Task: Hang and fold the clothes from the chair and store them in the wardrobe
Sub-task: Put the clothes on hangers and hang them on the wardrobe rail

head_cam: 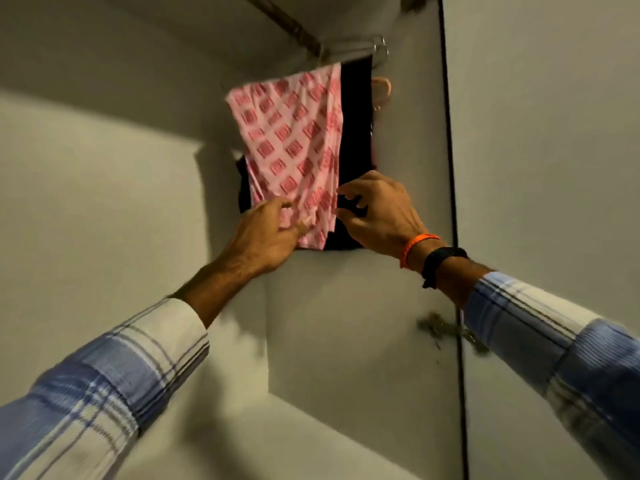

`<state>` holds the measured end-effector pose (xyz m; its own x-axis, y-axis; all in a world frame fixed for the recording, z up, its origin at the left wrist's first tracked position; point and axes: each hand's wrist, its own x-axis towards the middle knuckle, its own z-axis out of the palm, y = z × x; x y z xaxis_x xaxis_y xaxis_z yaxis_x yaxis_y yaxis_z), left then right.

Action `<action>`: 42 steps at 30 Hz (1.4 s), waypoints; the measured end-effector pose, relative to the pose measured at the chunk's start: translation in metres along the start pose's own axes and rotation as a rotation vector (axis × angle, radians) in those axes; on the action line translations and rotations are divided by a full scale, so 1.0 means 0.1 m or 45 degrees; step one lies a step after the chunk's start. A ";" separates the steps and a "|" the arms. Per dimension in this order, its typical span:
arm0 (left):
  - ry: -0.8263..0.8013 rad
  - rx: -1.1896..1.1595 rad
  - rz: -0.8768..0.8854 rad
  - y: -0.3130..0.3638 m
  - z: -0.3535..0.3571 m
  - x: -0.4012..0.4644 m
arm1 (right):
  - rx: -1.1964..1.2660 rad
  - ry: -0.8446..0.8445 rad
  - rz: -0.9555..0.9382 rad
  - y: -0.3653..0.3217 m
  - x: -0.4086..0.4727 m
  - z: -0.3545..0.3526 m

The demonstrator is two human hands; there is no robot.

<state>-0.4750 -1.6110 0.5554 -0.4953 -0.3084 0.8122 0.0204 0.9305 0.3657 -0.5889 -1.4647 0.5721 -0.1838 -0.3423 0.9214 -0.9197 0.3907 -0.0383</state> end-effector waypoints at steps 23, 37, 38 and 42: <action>-1.230 -0.349 -0.296 2.57 2.87 -5.21 | -0.049 -0.727 1.162 1.11 -6.28 -2.71; -2.034 -0.459 0.006 4.85 4.54 -7.22 | -0.328 -0.614 2.108 1.65 -8.79 -4.85; -2.067 -0.453 0.046 4.97 4.65 -7.29 | -0.349 -0.607 2.148 1.71 -8.89 -4.96; -2.251 -0.454 0.085 5.51 5.24 -7.45 | -0.429 -0.527 2.331 2.12 -9.19 -5.39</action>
<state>-0.5501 -0.7646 -0.0863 -0.7231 0.4987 -0.4779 0.1247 0.7748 0.6198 -0.4277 -0.6067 -0.0749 -0.8202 0.4904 -0.2946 0.5571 0.5674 -0.6063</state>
